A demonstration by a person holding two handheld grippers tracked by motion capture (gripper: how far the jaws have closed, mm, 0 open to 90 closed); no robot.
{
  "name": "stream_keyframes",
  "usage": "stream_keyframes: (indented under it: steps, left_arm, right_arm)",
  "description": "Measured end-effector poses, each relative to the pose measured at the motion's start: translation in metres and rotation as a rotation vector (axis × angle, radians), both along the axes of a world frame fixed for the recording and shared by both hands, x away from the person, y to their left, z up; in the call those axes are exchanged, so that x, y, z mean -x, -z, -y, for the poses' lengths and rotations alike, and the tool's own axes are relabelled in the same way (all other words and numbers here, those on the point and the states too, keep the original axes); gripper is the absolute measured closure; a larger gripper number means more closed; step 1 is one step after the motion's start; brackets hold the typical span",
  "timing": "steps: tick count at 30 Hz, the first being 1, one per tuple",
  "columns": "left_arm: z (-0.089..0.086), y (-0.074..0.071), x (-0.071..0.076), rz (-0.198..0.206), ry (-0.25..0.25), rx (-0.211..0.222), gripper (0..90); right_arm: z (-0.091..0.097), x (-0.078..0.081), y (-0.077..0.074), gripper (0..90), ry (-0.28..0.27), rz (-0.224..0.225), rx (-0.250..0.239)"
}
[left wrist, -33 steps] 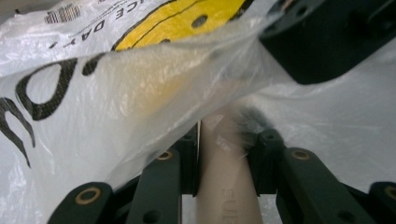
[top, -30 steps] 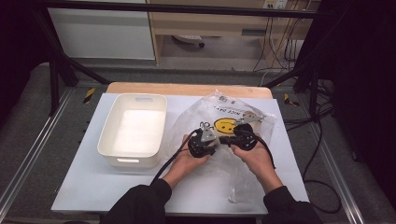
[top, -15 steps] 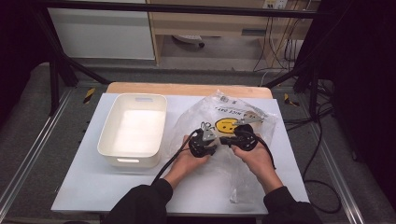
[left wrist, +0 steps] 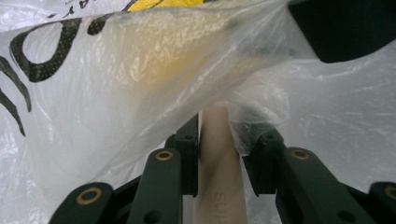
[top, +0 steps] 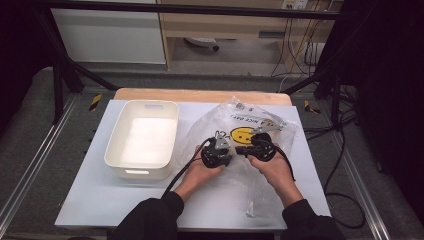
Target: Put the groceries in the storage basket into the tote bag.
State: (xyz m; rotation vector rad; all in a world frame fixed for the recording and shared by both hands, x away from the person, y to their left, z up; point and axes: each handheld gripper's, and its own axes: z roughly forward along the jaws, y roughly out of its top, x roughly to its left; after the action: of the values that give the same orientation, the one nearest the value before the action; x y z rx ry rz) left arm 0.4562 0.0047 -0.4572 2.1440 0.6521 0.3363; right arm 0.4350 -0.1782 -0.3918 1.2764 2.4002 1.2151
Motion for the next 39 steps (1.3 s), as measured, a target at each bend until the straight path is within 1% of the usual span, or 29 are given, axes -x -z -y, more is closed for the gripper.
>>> stream_keyframes:
  steps: [2, 6, 7, 11, 13, 16, 18, 23, 27, 31, 36, 39]
  left_arm:
    - [0.0, 0.0, 0.001, -0.012, -0.001, 0.004, 67.0]
    - [-0.004, -0.002, 0.005, -0.017, 0.0, 0.005, 64.7]
    - [-0.005, -0.002, 0.006, -0.021, -0.001, 0.013, 64.2]
    - [-0.013, -0.007, 0.013, -0.008, -0.002, 0.018, 62.3]
    - [-0.017, -0.01, 0.018, -0.016, -0.004, 0.026, 62.0]
    - [-0.024, -0.014, 0.025, -0.01, -0.008, 0.026, 60.3]
    - [-0.03, -0.017, 0.03, -0.01, -0.015, 0.045, 59.4]
    - [-0.046, -0.029, 0.046, 0.008, -0.02, 0.087, 57.3]
    - [-0.057, -0.036, 0.06, -0.003, -0.032, 0.111, 56.3]
    - [-0.066, -0.047, 0.074, 0.007, -0.036, 0.13, 55.5]
    - [-0.077, -0.064, 0.085, 0.022, -0.06, 0.154, 53.6]
    - [-0.085, -0.07, 0.088, 0.01, -0.087, 0.144, 51.2]
  right_arm:
    - [0.0, 0.0, 0.0, 90.0, 0.0, 0.001, 0.001]
    - [0.0, 0.0, 0.0, 90.0, 0.0, 0.003, 0.0]
    - [0.0, 0.0, 0.0, 90.0, 0.0, 0.004, -0.001]
    - [-0.001, 0.0, 0.001, 90.0, -0.001, 0.004, -0.002]
    - [-0.001, 0.0, 0.0, 90.0, 0.0, 0.006, -0.002]
    - [-0.001, 0.001, 0.0, 90.0, -0.001, 0.007, -0.004]
    - [-0.001, 0.002, 0.0, 90.0, -0.003, 0.012, -0.003]
    - [-0.001, 0.007, -0.002, 90.0, -0.004, 0.014, -0.002]
    - [0.0, 0.011, -0.002, 90.0, -0.003, 0.024, -0.013]
    - [0.001, 0.016, 0.003, 90.0, -0.005, 0.017, -0.015]
    - [-0.002, 0.024, 0.015, 90.0, -0.017, -0.004, -0.006]
    - [-0.006, 0.029, 0.02, 90.0, -0.03, -0.011, 0.01]
